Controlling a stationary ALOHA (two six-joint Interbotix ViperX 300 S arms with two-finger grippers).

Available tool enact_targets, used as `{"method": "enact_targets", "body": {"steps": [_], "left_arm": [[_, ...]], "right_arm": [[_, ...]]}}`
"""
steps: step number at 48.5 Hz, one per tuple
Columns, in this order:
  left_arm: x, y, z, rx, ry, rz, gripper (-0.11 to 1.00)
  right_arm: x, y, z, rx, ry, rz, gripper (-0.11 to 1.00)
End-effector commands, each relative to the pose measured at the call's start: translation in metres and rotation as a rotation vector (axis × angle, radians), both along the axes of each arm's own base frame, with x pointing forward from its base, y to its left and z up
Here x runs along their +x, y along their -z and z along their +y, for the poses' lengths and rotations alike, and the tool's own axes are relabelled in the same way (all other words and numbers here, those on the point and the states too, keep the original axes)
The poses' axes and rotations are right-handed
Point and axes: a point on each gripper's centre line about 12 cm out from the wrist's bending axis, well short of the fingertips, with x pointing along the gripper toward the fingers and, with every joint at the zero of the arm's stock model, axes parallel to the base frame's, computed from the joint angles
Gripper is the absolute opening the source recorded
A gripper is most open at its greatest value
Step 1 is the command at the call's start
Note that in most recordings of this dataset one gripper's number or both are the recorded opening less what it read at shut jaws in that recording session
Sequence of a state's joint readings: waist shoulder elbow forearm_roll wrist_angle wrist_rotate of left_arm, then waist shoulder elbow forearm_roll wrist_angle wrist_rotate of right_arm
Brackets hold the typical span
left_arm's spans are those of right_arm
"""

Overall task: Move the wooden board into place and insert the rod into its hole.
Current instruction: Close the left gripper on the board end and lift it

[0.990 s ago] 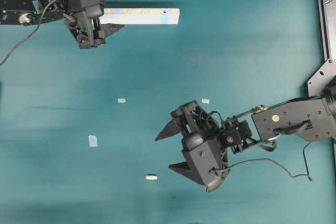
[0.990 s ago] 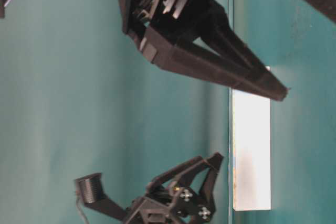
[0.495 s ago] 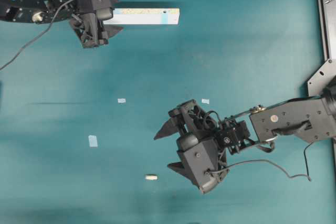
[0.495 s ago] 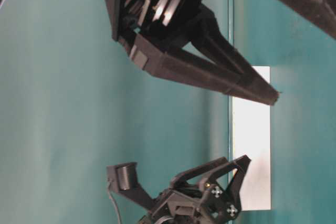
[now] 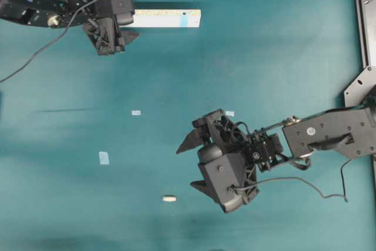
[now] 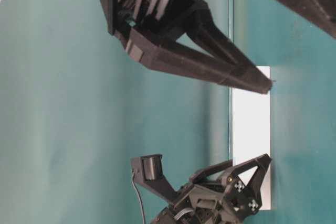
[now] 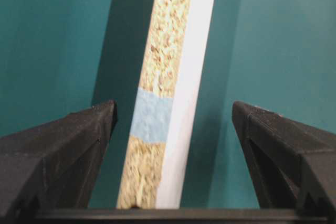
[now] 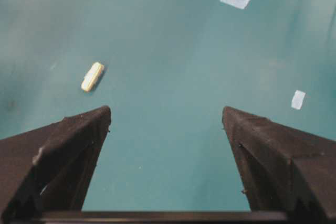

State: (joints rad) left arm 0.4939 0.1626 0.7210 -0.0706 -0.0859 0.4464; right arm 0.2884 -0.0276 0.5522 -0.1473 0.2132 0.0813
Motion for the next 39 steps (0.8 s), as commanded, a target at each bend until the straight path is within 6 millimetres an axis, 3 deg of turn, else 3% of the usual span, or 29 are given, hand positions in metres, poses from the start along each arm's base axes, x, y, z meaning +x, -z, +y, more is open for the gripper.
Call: {"method": "enact_targets", "body": {"steps": [1,20,24,34,39], "left_arm": [[0.008,-0.009,0.008,0.026,-0.002,-0.033,0.9],[0.01,0.004,0.012,0.013,-0.008,-0.009,0.85],[0.01,0.004,0.012,0.012,-0.01,-0.009,0.74],[0.007,0.008,0.01,0.001,-0.013,0.004,0.24],[0.007,0.007,0.011,-0.002,-0.019,-0.001,0.22]], "right_arm": [[0.002,-0.022,0.003,0.028,0.005,-0.053,0.99],[0.002,-0.022,0.002,0.031,0.008,-0.054,0.99],[0.002,-0.022,0.002,0.03,0.009,-0.052,0.99],[0.002,-0.023,0.003,0.031,0.007,-0.054,0.99],[0.001,-0.025,0.002,0.028,0.006,-0.055,0.99]]}}
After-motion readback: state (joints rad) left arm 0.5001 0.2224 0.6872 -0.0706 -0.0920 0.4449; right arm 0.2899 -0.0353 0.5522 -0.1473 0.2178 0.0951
